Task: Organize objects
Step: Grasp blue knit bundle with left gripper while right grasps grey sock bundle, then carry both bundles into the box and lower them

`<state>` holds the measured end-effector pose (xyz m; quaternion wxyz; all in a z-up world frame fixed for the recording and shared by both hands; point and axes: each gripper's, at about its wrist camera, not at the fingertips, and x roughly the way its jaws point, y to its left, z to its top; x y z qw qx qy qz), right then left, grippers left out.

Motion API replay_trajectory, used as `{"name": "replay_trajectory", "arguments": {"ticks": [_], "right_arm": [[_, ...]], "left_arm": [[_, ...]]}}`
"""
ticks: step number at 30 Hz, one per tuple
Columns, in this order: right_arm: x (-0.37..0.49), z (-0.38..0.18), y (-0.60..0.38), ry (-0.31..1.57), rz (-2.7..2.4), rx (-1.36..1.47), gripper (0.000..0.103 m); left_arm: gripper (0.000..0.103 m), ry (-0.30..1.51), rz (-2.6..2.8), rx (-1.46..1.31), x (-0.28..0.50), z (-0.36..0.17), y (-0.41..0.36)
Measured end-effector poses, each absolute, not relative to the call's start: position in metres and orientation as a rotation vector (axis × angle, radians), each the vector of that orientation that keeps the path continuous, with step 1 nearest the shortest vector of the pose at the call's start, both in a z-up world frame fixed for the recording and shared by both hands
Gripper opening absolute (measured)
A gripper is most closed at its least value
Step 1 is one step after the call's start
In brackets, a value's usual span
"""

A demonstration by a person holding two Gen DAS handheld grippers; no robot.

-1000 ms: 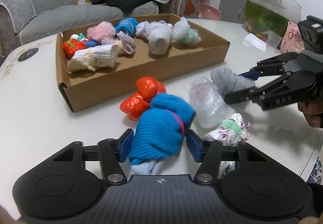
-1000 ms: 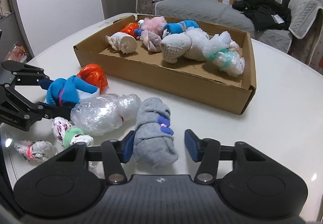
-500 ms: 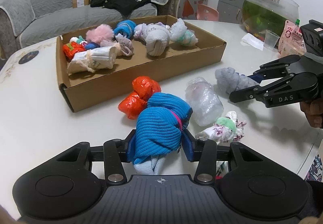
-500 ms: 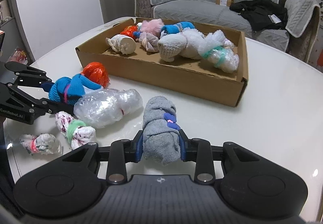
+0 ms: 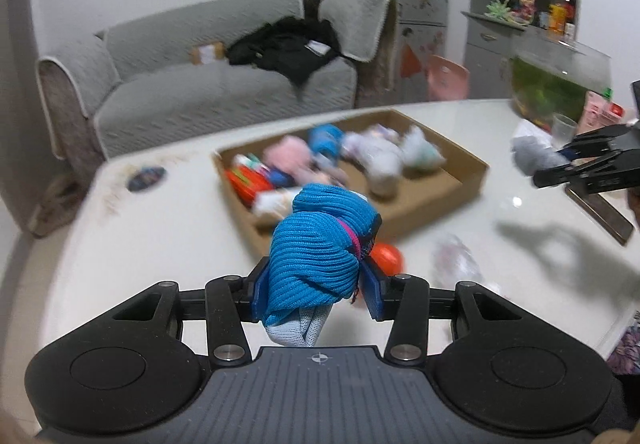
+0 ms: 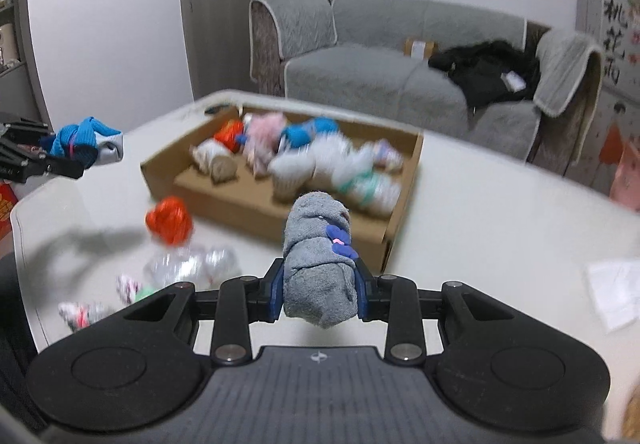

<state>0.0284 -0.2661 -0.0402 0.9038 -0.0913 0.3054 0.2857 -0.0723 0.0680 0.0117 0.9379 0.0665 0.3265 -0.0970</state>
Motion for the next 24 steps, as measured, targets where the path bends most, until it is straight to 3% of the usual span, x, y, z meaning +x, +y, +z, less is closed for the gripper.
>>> {"name": "replay_trajectory", "arguments": {"ticks": [9,24], "right_arm": [[0.056,-0.010,-0.242,0.568,0.643,-0.269,0.030],[0.092,-0.013,-0.179,0.613,0.826,-0.340,0.030]], "left_arm": [[0.052,0.674,-0.197,0.159,-0.037,0.035,0.076],[0.052,0.834,-0.292,0.152,0.036,0.001,0.059]]}}
